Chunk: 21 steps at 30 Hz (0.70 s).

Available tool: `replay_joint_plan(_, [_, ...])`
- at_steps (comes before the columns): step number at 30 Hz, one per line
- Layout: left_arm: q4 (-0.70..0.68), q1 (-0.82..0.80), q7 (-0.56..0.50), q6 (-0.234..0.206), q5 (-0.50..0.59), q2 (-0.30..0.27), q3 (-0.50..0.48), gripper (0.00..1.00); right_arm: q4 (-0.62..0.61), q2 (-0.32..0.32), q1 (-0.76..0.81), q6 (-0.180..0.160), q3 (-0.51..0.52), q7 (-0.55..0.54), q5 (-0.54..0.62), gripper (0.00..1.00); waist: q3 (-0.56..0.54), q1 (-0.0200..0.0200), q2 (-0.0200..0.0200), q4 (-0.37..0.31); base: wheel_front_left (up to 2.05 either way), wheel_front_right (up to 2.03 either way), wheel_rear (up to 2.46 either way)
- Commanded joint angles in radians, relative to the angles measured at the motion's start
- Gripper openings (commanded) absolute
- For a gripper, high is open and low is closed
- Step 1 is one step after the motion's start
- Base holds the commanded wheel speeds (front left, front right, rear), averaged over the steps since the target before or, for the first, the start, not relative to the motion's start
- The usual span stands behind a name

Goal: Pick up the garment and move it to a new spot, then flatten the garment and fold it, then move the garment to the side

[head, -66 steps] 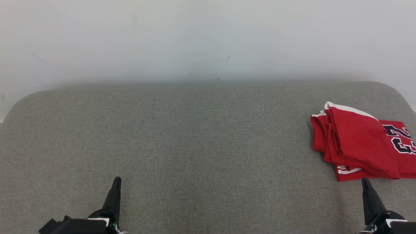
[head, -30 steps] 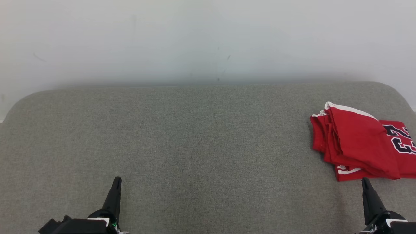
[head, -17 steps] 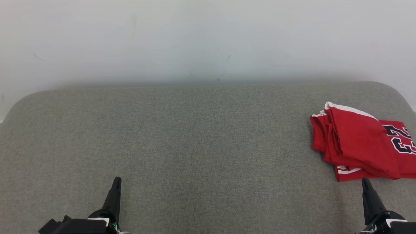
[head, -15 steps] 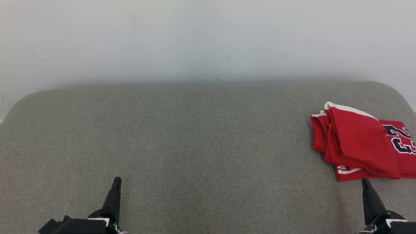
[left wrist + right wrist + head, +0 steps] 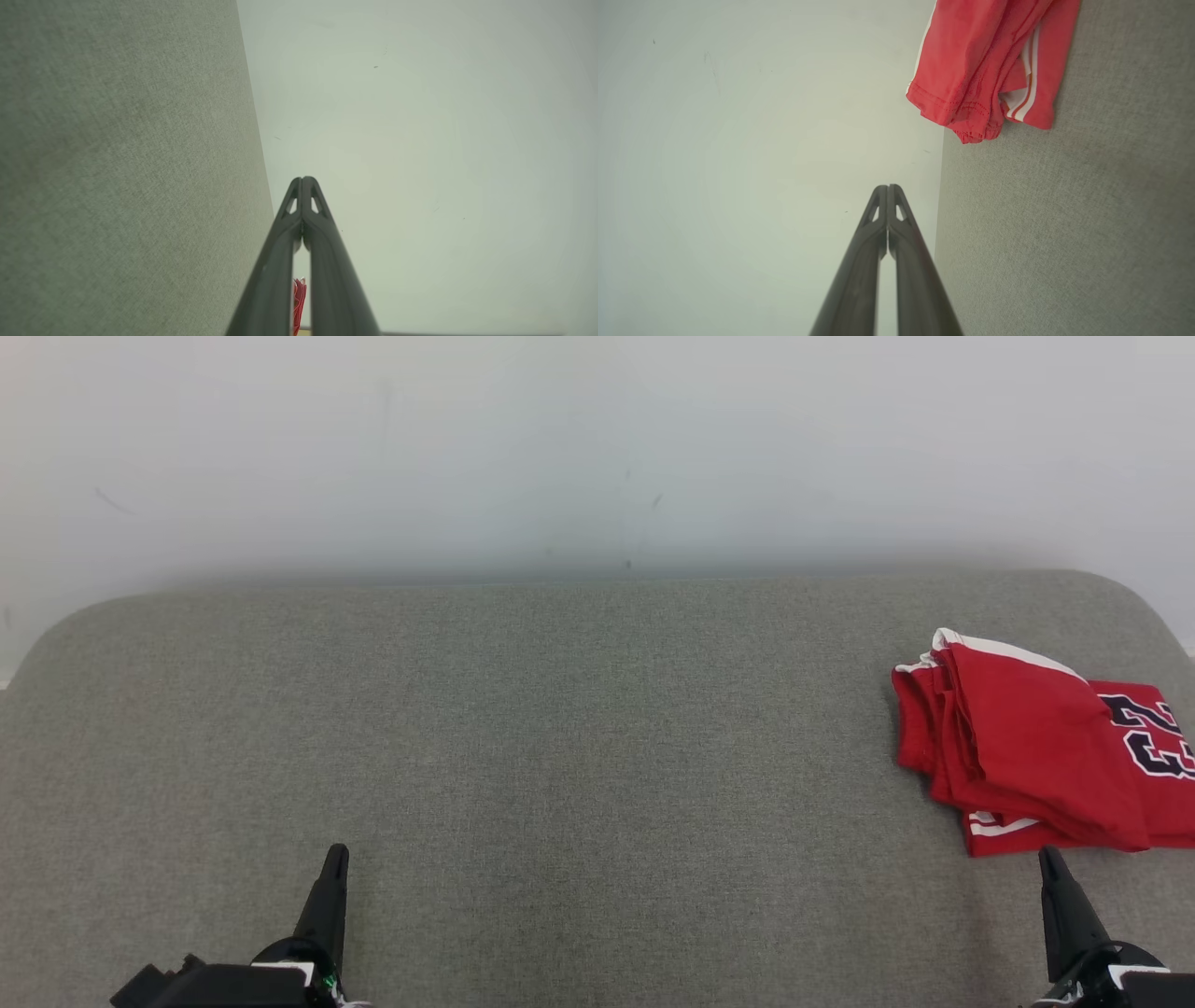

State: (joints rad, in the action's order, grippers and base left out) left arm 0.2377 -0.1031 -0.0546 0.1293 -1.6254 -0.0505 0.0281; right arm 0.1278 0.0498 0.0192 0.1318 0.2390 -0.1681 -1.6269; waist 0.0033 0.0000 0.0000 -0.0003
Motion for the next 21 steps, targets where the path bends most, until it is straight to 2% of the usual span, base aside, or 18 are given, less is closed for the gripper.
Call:
replay_joint_plan(1, [-0.001,-0.005,-0.002,0.003,-0.003,0.0,-0.001,0.0,-0.002,0.001,-0.004,-0.002,0.001,-0.003,-0.003,0.0,0.0,0.0,0.0,0.0,0.0,0.0,0.0])
replay_joint_plan(21, [-0.001,-0.005,-0.001,0.003,-0.004,0.0,-0.001,0.0,-0.002,0.001,-0.004,-0.002,0.0,-0.003,-0.003,0.0,0.0,0.0,0.0,0.0,0.0,0.0,0.0])
